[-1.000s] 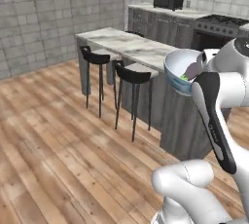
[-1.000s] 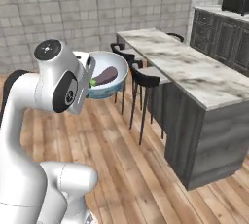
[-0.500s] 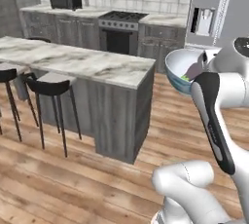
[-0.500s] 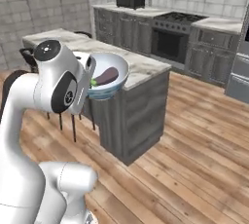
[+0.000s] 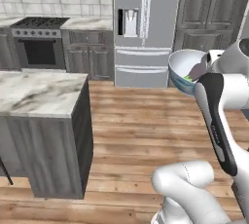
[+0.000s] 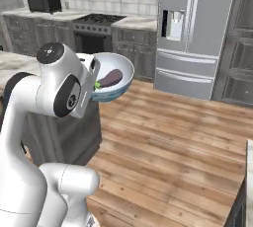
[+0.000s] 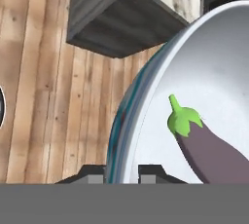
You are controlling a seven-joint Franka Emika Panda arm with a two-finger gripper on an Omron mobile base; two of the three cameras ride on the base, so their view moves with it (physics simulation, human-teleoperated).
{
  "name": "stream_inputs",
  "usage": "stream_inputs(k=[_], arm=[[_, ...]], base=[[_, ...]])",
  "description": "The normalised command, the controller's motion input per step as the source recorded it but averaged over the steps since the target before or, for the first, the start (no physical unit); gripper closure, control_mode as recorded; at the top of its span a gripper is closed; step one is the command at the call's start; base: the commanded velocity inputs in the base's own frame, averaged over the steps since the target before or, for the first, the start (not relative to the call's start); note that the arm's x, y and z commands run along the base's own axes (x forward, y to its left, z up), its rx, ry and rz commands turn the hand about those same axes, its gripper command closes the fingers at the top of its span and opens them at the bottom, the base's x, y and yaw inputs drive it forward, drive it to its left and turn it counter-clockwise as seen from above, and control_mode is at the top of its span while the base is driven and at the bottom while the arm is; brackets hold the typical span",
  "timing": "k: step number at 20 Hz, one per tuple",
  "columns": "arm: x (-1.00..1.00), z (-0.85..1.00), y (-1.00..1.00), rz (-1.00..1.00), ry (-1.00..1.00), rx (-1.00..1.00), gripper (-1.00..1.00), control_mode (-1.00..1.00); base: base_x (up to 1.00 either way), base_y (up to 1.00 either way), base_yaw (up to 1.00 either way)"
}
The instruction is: Pick the eggplant from the sink and place it in the bowl. Then pick the bowl and place it in the microwave. Then close the microwave door and press the start button.
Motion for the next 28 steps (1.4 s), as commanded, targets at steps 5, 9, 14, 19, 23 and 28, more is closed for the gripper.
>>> stream_inputs(k=[5,9,14,19,23,28], arm=[[0.00,0.00,0.00,0.00,0.00,0.00,1.00,1.00],[0.00,0.00,0.00,0.00,0.00,0.00,1.00,1.00],[0.00,0.00,0.00,0.00,0.00,0.00,1.00,1.00],[0.00,0.00,0.00,0.00,0.00,0.00,1.00,1.00],[0.00,0.00,0.00,0.00,0.00,0.00,1.00,1.00],[0.00,0.00,0.00,0.00,0.00,0.00,1.00,1.00]], base=[[1.00,-0.07,-0.24],[1.00,0.00,-0.17],[1.00,0.00,-0.15],[1.00,0.00,-0.11],[1.00,0.00,-0.11],[1.00,0.00,-0.12]])
